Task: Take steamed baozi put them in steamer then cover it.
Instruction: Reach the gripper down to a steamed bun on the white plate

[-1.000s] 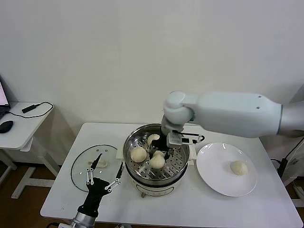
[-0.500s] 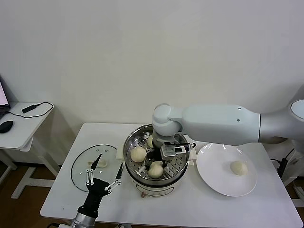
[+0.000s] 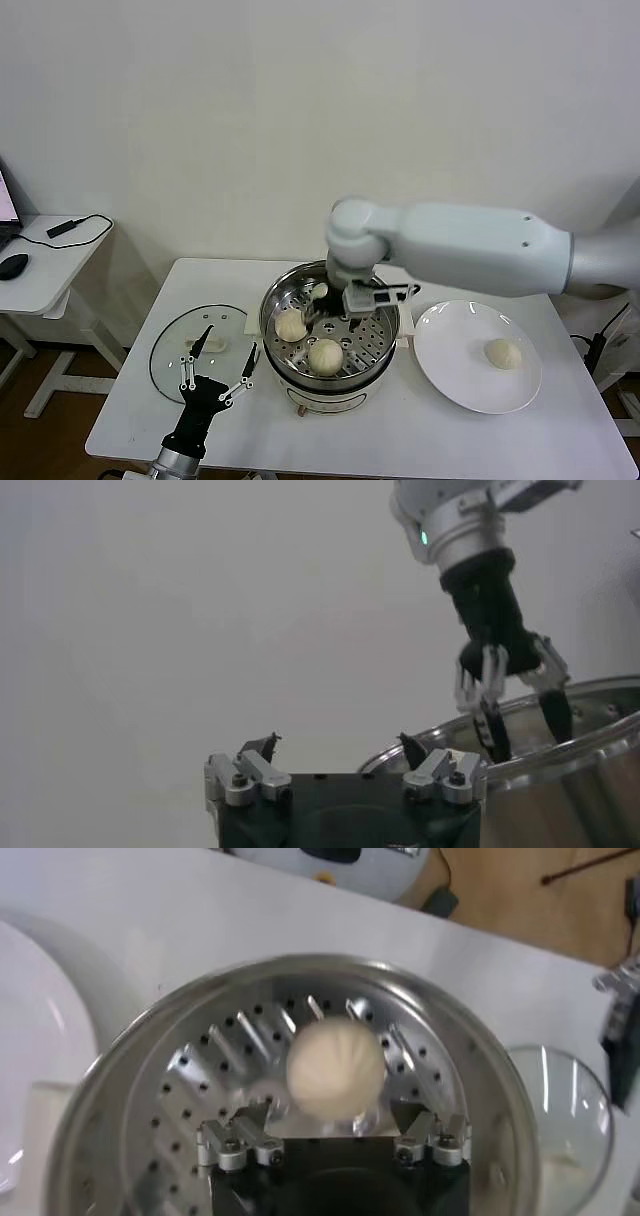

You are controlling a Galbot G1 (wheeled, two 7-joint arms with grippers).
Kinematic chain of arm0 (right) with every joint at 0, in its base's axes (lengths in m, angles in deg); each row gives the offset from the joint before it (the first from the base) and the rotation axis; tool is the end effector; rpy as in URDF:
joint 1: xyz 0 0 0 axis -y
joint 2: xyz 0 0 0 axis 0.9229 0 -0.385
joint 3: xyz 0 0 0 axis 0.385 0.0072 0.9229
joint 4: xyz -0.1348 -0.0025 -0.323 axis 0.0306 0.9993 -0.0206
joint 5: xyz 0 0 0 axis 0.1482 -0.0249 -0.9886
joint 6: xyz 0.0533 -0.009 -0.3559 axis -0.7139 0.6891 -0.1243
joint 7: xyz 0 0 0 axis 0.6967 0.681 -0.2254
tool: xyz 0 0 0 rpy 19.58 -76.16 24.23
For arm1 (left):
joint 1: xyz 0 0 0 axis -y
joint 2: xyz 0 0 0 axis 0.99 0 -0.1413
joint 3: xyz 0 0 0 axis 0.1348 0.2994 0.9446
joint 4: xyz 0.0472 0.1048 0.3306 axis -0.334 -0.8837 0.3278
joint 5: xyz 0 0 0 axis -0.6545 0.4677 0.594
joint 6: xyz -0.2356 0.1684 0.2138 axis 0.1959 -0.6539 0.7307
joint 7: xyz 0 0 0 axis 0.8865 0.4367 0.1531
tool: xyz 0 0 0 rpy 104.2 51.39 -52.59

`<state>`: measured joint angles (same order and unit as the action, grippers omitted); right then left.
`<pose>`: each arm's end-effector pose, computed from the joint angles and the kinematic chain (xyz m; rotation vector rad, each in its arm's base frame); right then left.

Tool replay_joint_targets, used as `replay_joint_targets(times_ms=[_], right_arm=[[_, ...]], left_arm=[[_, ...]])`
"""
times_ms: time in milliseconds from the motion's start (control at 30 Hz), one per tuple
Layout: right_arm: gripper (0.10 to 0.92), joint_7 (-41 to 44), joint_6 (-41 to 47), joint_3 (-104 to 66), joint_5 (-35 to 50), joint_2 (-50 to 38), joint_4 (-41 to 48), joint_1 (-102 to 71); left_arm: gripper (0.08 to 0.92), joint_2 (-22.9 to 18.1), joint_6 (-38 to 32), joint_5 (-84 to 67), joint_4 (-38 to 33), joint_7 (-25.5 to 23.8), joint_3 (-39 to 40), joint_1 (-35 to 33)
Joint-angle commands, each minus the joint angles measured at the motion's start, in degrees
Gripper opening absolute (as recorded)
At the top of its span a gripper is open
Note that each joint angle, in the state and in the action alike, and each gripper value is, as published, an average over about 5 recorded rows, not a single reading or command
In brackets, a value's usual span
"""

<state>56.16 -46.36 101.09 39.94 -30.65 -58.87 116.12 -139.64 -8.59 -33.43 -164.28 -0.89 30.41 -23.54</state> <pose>0.4855 0.1240 -0.0271 -2.0182 0.2101 -2.2540 0.1674 0.0395 -0.3575 0.3608 2.8015 0.4648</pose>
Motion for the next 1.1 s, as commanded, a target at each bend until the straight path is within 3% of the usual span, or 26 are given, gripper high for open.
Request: replay_joint_targets(times_ms=[33, 233, 533, 1100], right_arm=[[0.823, 5.9, 18.4, -8.5, 14.8, -15.7, 9.3, 2.0], [0.823, 6.9, 26.4, -7.3, 19.5, -23.9, 19.3, -1.1], [0.823, 4.4, 27.2, -6.5, 16.8, -31.4, 29.3, -12.0], [0.823, -3.9, 27.9, -17.8, 9.5, -28.8, 32.1, -32.6]], left_arm=[[0.823, 0.0, 0.1, 0.0, 0.2, -0.1, 0.1, 0.2], [0.823, 0.2, 0.3, 0.1, 0.3, -0.1, 0.5, 0.5], [0.823, 0.2, 0.4, 0.2, 0.1, -0.1, 0.9, 0.7], [0.823, -0.1, 0.8, 0.3, -0.3, -0.1, 0.5, 0.2]])
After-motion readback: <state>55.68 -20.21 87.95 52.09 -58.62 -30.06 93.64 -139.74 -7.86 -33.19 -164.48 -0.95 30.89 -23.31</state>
